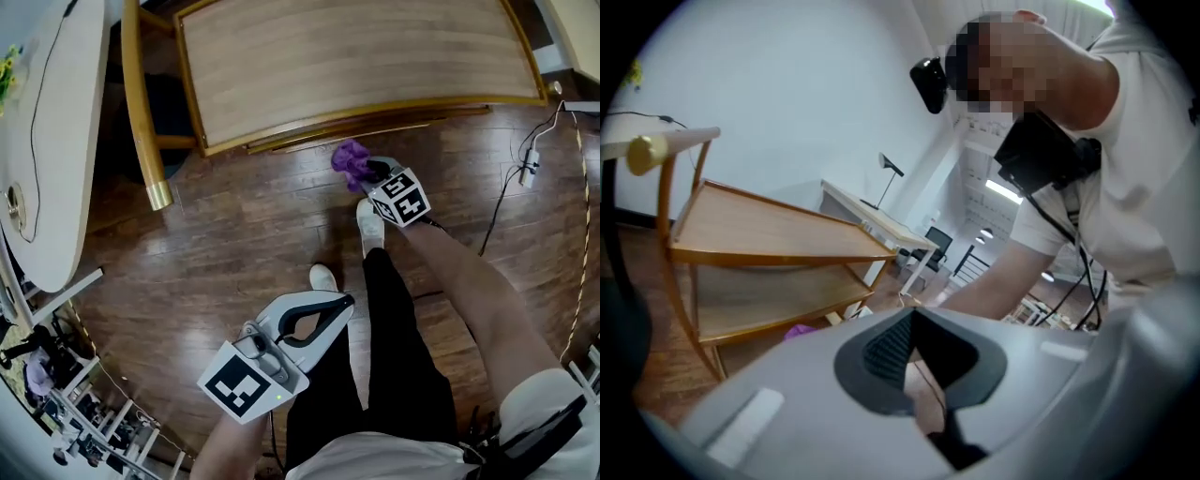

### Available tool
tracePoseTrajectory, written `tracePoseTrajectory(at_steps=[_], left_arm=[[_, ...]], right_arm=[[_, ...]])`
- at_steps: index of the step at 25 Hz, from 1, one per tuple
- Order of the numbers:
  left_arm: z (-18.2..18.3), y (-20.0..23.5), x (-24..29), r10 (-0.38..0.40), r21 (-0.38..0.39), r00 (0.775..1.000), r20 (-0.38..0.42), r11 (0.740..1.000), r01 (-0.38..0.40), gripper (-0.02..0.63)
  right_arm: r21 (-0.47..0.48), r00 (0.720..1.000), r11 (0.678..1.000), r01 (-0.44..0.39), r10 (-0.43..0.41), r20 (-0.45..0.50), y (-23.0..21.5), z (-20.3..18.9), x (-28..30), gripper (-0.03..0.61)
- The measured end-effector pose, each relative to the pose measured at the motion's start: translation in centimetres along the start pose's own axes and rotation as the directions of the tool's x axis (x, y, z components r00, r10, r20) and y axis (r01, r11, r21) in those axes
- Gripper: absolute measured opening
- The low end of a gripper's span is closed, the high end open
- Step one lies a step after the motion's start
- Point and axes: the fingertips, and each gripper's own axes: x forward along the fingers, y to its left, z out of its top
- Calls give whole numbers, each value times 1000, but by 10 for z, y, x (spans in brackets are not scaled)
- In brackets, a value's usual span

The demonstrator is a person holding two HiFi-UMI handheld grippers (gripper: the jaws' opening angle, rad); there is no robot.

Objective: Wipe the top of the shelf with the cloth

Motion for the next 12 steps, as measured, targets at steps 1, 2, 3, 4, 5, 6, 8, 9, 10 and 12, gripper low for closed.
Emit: tracePoseTrajectory(at_steps=[1, 2, 3, 4, 5, 6, 8, 9, 10, 12], left_arm=[[-2, 5, -10, 28, -7, 1000, 10, 1000, -28, 18], [-3, 9, -20, 56, -13, 998, 24, 998, -55, 18], [-4, 12, -30, 79, -19, 996, 41, 997, -78, 18], [-4, 15, -40, 95, -23, 994, 54, 995, -94, 18], [-6, 18, -49, 106, -27, 992, 63, 994, -105, 18], [-8, 19, -57, 115, -30, 991, 69, 993, -113, 18], [-15, 22, -70, 133, -42, 988, 76, 991, -130, 18], [-20, 23, -76, 143, -50, 987, 76, 989, -140, 18], [-26, 25, -81, 154, -58, 985, 73, 987, -150, 18], [-37, 30, -90, 179, -77, 981, 69, 982, -174, 18]], right_arm=[[-22, 999, 999, -38, 38, -1, 19, 10, 16, 95], [-41, 997, 996, -74, 74, -3, 37, 21, 30, 95], [-58, 994, 993, -106, 106, -6, 54, 30, 44, 95], [-71, 991, 989, -132, 132, -10, 70, 38, 56, 95], [-80, 988, 985, -151, 151, -15, 83, 45, 68, 95], [-89, 986, 982, -166, 165, -22, 94, 50, 80, 95], [-108, 983, 977, -185, 181, -40, 110, 55, 102, 95], [-117, 981, 975, -190, 185, -50, 115, 56, 112, 95], [-122, 981, 974, -191, 185, -58, 117, 57, 121, 95], [-119, 982, 975, -185, 179, -64, 118, 61, 136, 95]])
